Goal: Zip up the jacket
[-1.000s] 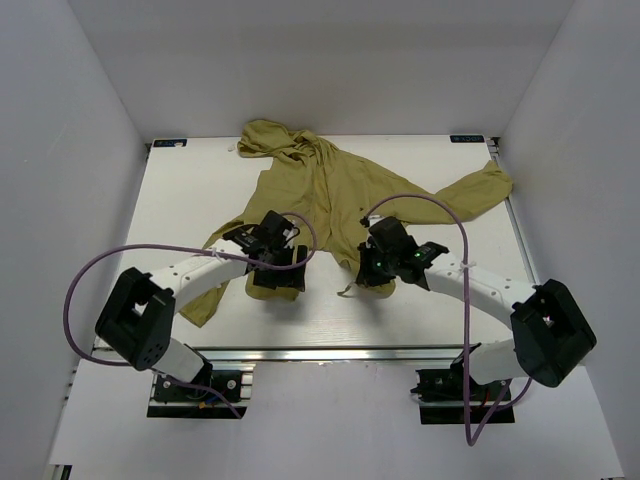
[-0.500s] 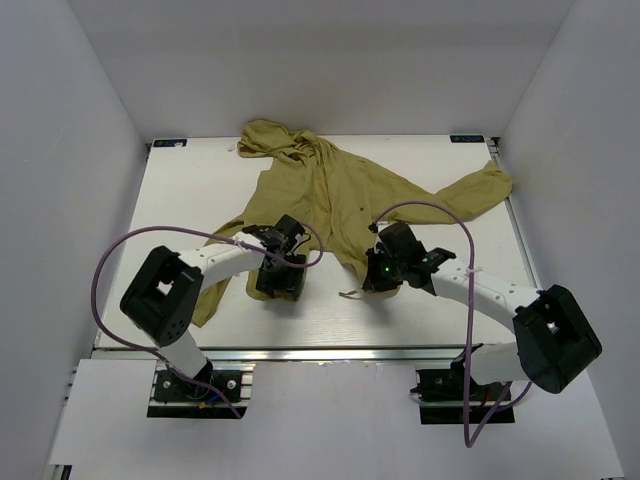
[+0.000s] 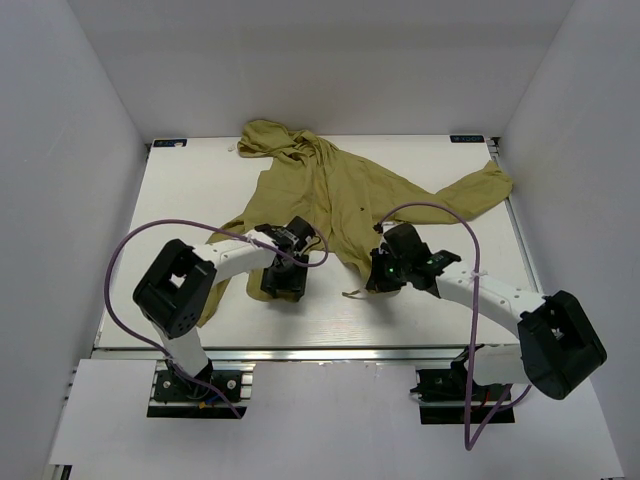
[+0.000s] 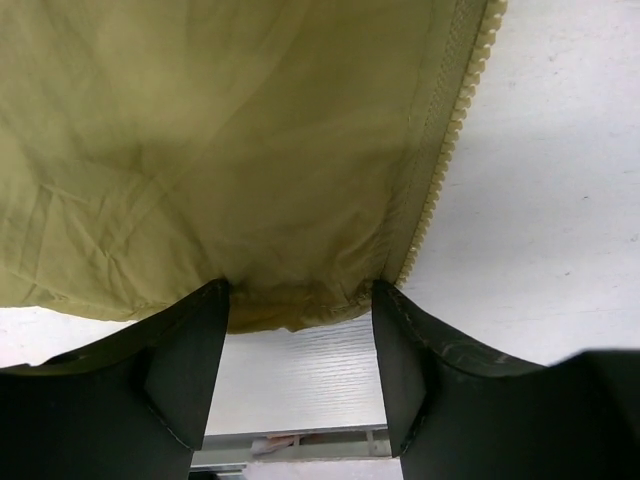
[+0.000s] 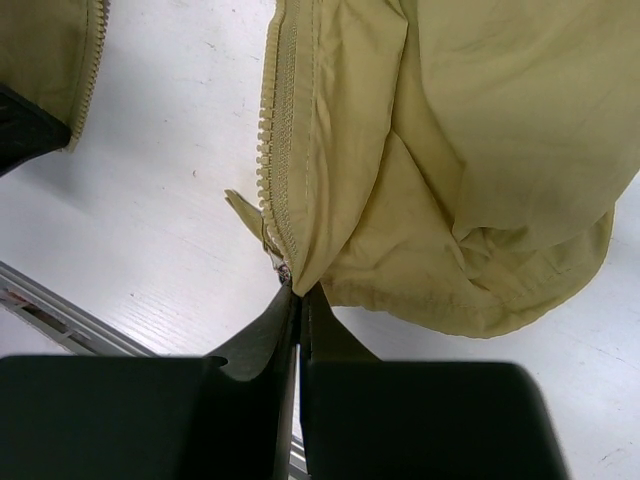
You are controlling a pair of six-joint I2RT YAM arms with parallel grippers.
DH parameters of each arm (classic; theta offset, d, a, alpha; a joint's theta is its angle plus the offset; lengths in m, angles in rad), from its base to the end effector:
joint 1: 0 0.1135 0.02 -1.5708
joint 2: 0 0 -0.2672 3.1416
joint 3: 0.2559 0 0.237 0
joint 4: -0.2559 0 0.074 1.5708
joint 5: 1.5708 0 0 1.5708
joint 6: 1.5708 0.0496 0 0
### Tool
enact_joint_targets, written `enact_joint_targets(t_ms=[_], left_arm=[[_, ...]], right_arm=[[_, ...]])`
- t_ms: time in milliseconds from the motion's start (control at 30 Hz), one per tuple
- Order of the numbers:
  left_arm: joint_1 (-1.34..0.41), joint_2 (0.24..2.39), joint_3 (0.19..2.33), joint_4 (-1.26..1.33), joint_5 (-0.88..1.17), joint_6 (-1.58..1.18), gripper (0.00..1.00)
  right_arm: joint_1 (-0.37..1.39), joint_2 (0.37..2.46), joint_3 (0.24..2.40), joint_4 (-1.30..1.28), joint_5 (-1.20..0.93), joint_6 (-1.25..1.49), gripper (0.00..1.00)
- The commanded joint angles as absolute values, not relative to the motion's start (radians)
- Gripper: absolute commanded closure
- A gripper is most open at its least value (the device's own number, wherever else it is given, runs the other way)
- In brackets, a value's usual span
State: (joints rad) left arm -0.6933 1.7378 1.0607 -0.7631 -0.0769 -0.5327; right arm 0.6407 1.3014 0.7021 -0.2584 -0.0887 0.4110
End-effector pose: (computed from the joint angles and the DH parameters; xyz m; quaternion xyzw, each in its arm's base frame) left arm 0.2307 -0.1867 0.1577 0.0775 0.9941 -0.0061 0.0754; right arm 0.2000 0.1546 0.1979 -0.1227 0.9282 0.2110 0.2807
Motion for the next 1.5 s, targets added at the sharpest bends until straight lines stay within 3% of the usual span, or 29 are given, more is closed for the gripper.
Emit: enact_joint_targets(t_ms=[0,133,367,467,667,900,1167,1467], left_arm=[[-0.721,1.762,1.072,-0.759,-0.094,-0.58,0.32],[-0.77,1.815,1.085,-0.767,-0.133,-0.639,0.41],[-0.795,1.925,1.101,-0.81,-0.198,-0.719,0.46],[-0.802,1.951,1.104,-0.805,-0.199,-0.735,0.6],[-0.805,1.964,1.108,-0.781,-0.187,-0.726,0.99],[-0.807,1.81,1.114,-0.713,-0.196,-0.709,1.0],[-0.805,1.318,0.987,-0.477,-0.258,-0.663,1.0],[-0.805,1.025,0.804,-0.259,-0.282,-0.704,1.0]], right_arm=[[0.632,1.27,0.687,-0.239,-0.078,0.405,1.0],[0.632,1.258,0.68,-0.247,-0.065,0.408,1.0],[0.629,1.236,0.664,-0.253,-0.048,0.423,1.0],[0.626,1.224,0.652,-0.253,-0.038,0.434,1.0],[0.624,1.209,0.643,-0.247,-0.032,0.439,1.0],[0.623,1.192,0.64,-0.173,-0.119,0.437,1.0],[0.621,1.128,0.62,0.017,-0.253,0.405,1.0],[0.606,1.061,0.445,0.537,-0.448,0.497,1.0]])
